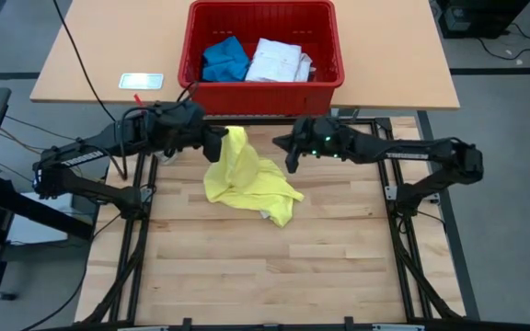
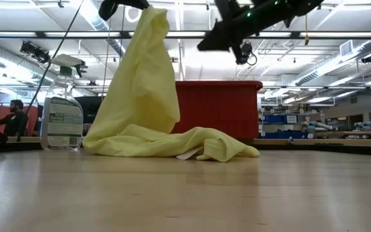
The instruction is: Fold Laundry from Bin
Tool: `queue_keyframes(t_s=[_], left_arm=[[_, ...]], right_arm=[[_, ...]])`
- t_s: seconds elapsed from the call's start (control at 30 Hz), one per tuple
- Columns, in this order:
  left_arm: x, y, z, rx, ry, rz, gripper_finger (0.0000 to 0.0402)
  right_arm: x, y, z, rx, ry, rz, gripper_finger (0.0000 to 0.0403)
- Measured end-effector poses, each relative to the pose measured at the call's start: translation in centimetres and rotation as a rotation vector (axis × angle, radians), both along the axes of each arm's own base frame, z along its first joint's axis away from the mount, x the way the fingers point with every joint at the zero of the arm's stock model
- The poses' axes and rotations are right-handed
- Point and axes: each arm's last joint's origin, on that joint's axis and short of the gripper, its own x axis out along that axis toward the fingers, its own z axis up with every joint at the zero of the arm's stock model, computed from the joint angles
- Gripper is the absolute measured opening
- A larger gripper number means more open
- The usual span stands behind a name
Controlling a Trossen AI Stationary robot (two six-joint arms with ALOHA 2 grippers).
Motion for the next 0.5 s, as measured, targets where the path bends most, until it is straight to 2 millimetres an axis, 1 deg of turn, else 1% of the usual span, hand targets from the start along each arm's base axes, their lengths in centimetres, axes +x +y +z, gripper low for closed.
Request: queue_keyframes(t_s=[0.1,0.17,0.33,0.4,0.5], left_arm=[[0.1,0.2,0.3,0.018,-0.031,0.029,0.0000],[0.1,0.2,0.5,0.026,-0.051,0.038,0.0000],[0.5,0.3,0.8,0.023,-0.100,0.065,0.0000],[0.5,0.3,0.7,0.014,-0.106,0.083,0.0000],[0.6,0.3,1.0,0.021,-0.141,0.130,0.0000]], right_arm=[[1.3,0.1,-1.2,-0.033,0.007,0.029,0.0114],[2.1,0.4,-1.6,-0.067,-0.018,0.074,0.0159],[4.0,2.5,-2.8,-0.182,-0.028,0.143,0.0264],[4.6,3.5,-3.4,-0.261,-0.001,0.144,0.0293],[5.5,4.8,-4.8,-0.375,0.062,0.142,0.0318]])
